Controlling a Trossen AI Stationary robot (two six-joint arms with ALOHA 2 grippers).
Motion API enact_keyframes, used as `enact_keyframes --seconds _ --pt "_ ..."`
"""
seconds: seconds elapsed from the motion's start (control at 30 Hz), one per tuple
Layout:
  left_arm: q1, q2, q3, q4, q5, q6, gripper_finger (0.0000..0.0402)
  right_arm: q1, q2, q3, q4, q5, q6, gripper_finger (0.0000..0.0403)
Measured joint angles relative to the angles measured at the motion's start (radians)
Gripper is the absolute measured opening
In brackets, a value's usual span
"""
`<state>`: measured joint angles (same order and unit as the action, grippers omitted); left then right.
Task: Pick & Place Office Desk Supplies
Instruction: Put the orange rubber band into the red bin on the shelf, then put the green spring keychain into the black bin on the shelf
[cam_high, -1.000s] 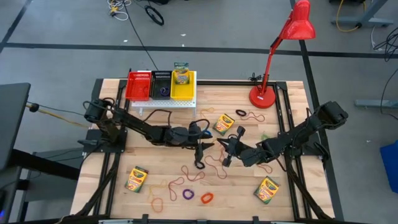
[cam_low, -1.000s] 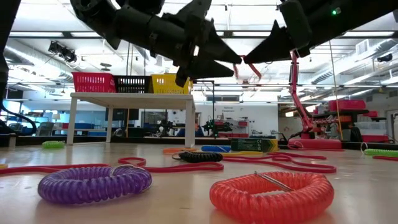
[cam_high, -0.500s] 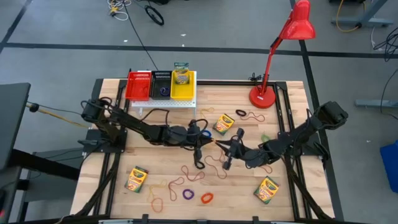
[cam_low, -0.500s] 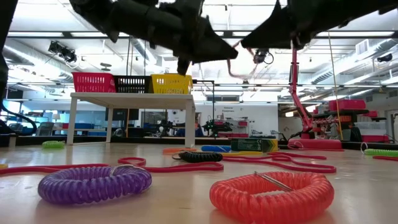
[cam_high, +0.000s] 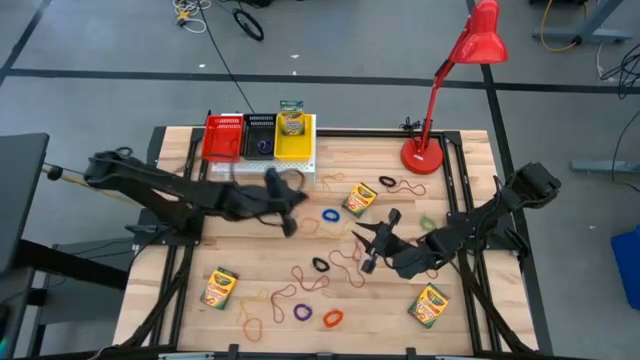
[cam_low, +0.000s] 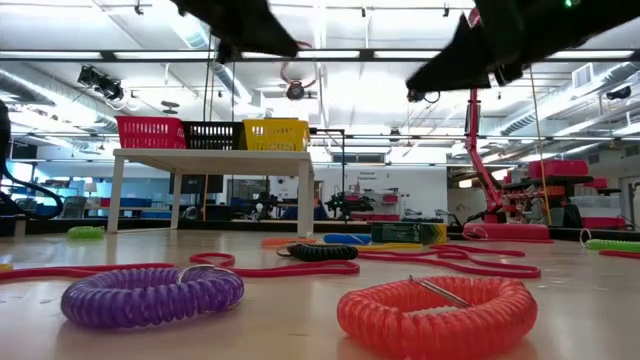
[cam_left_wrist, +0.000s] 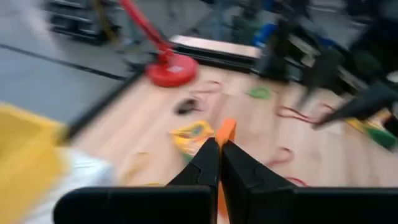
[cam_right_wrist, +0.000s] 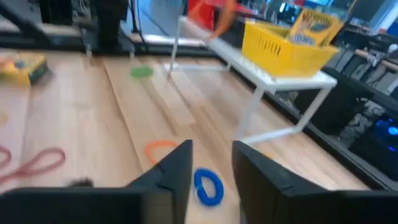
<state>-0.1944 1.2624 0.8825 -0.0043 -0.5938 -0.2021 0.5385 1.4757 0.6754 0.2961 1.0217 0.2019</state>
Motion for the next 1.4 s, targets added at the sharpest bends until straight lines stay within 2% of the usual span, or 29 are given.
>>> enact_keyframes --seconds 0.2,0.3,0.4,0.53,0.73,0.87,0.97,1.1,1.23,1.4 --pt "0.003 -0.236 0.000 -0.213 -0.190 -0.016 0.0007 -0.004 0.000 0.000 -0.054 -0.032 0.019 0.0015" --pt "0.046 -0.329 0.000 -0.336 -0.245 -0.041 0.0007 -0.014 0.000 0.000 -0.060 -0.051 0.019 0.0012" --pt "0.155 -0.419 0.001 -0.472 -0.233 -0.113 0.0007 -0.022 0.000 0.000 -0.061 -0.052 0.019 0.0022" --pt "0.364 -0.481 0.012 -0.628 -0.171 -0.130 0.0007 -0.028 0.000 0.000 -0.061 -0.053 0.018 0.0014" --pt "0.711 -0.466 0.017 -0.716 0.084 -0.072 0.0007 -0.027 0.000 0.000 -0.061 -0.053 0.019 0.0008" --pt "0.860 -0.435 0.017 -0.716 0.116 -0.020 0.0007 -0.027 0.000 0.000 -0.059 -0.053 0.023 0.0014" --pt "0.928 -0.424 0.017 -0.721 0.130 0.005 0.0007 -0.027 0.000 0.000 -0.059 -0.055 0.022 0.0011" --pt "0.985 -0.413 0.017 -0.737 0.277 0.010 0.0017 -0.027 0.000 0.000 -0.058 -0.058 0.021 0.0004" --pt "0.994 -0.400 0.017 -0.772 0.335 0.028 0.0055 -0.027 0.000 0.000 -0.058 -0.068 0.018 0.0007" --pt "0.993 -0.405 0.017 -0.818 0.330 0.029 0.0121 -0.027 0.000 0.000 -0.058 -0.110 0.022 0.0023"
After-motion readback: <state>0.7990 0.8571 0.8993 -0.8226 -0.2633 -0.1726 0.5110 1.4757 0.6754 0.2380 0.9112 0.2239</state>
